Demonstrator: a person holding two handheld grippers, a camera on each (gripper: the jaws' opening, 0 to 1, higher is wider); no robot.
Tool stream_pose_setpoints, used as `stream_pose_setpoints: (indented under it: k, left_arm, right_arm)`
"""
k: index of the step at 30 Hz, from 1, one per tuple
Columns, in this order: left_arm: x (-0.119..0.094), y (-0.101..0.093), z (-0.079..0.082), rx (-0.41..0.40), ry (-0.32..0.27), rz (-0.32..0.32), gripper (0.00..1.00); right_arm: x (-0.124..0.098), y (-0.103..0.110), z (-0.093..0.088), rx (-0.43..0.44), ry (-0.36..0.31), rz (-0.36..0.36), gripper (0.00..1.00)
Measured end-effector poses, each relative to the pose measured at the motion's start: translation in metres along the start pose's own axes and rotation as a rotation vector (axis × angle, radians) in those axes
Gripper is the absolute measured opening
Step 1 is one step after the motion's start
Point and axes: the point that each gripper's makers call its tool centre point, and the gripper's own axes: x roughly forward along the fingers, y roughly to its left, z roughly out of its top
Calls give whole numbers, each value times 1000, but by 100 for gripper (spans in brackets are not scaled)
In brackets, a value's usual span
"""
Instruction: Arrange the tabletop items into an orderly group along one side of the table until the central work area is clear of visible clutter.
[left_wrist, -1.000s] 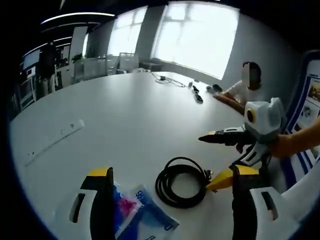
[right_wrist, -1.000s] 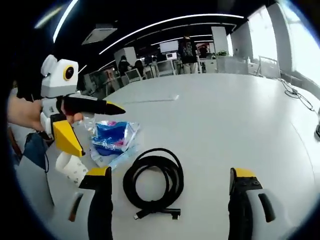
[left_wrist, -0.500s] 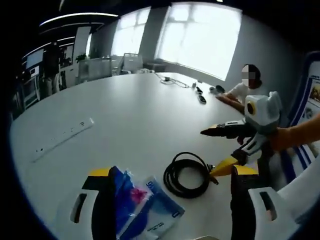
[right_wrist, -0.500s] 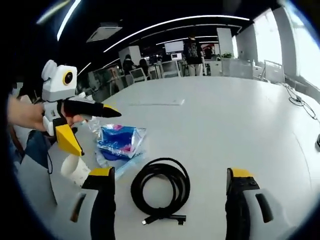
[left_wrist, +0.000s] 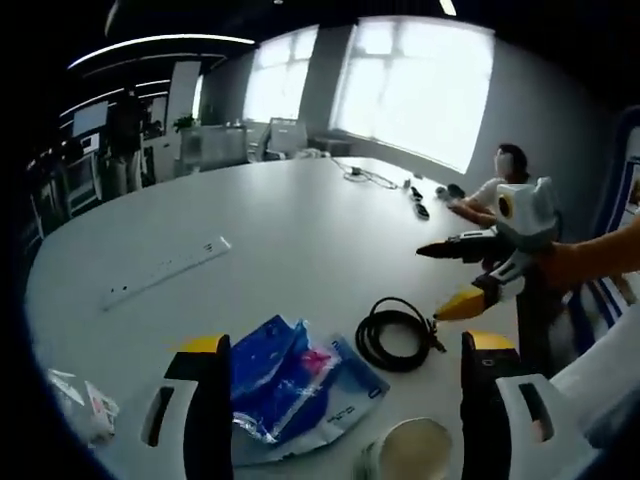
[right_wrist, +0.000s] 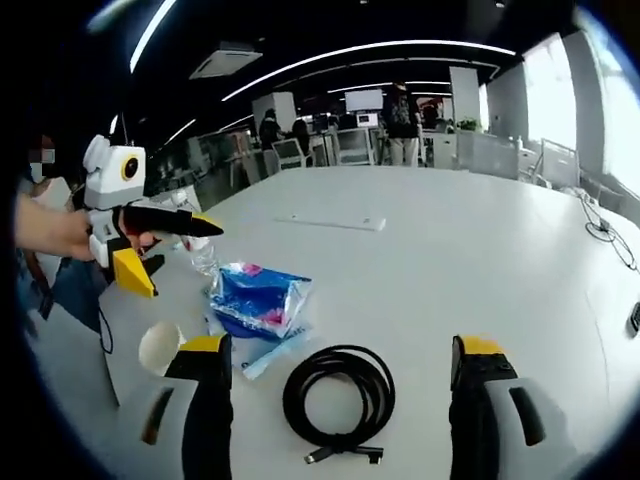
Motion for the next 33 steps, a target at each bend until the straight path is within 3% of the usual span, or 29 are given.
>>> stream_pose_setpoints:
  k: [8,11,15,25,33]
  left_arm:
    - [-49,23,-15,-43,-29,71,92]
    - [-67,34,-28,-76,-21,104,91]
    - [-82,44,-31,-103,-35,131,90]
    - [-76,45,-26,-100,-40,118,89]
    - [-69,45,-33,-112,-20,112,87]
  right_arm:
    - [-3,16,18,-32,-9,11,88]
    - [-1,24,23,-55,-7,18,88]
    - [1,31,26,-61,-9,26,87]
    - [4,41,24,-69,3,30,85]
    - [5,39,21,-59,11,27,84]
